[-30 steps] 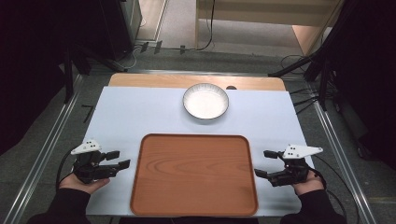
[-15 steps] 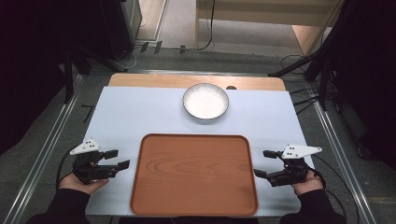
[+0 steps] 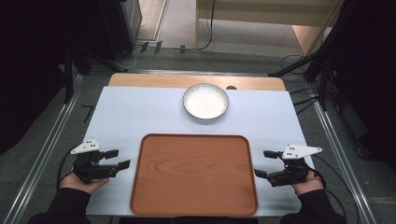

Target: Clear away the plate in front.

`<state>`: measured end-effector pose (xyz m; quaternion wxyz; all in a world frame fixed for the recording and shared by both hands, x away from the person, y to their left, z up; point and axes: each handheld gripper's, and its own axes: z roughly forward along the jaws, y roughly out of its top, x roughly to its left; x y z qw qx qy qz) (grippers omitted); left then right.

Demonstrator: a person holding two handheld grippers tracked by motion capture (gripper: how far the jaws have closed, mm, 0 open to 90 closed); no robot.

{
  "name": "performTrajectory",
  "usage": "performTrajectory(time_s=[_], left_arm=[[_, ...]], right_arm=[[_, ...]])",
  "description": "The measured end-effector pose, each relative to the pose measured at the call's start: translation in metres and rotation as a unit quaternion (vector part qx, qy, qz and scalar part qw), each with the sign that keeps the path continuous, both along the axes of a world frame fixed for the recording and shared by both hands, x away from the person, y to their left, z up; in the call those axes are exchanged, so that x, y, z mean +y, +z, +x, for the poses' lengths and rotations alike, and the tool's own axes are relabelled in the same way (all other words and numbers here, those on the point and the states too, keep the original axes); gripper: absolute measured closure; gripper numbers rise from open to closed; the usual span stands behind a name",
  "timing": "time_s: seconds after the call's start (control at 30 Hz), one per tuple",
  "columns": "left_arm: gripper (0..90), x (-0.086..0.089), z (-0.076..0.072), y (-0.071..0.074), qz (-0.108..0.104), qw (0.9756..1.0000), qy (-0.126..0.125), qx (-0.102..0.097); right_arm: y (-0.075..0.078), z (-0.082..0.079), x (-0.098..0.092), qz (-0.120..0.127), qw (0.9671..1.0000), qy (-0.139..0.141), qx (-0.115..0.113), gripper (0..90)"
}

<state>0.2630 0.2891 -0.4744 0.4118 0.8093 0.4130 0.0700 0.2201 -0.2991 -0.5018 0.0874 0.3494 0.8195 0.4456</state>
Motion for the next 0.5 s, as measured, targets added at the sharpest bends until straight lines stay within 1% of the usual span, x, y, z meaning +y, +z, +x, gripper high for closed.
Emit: performTrajectory(time_s=[0.2,0.23,0.27,0.3,0.4,0.47,0.5], left_arm=[[30.0,0.001,0.001,0.001,-0.005,0.9999,0.01,-0.003],[30.5,0.001,0.001,0.002,-0.002,0.9999,0.012,0.0],[33.2,0.001,0.002,0.002,0.002,0.9999,0.015,0.005],[34.6,0.0,0.003,0.001,0.001,0.9999,0.014,0.006],[33.0,-0.002,0.005,0.003,0.005,0.9999,0.012,0.0],[32.0,-0.004,0.009,0.003,-0.008,0.9999,0.008,0.004],[32.0,-0.005,0.011,0.003,-0.008,1.0,0.006,0.003]], right_arm=[[-0.001,0.0,0.001,-0.002,1.0,0.0,0.002,18.2],[-0.001,0.001,0.001,-0.002,1.0,0.0,0.002,18.2],[-0.001,0.001,0.001,-0.002,1.0,0.0,0.002,18.2],[-0.001,0.001,0.001,-0.001,1.0,-0.001,0.003,18.3],[-0.001,0.0,0.001,-0.003,1.0,-0.002,0.002,18.3],[0.0,0.0,0.0,-0.005,1.0,-0.001,0.001,18.3],[0.0,0.0,0.0,-0.005,1.0,-0.001,0.0,18.3]])
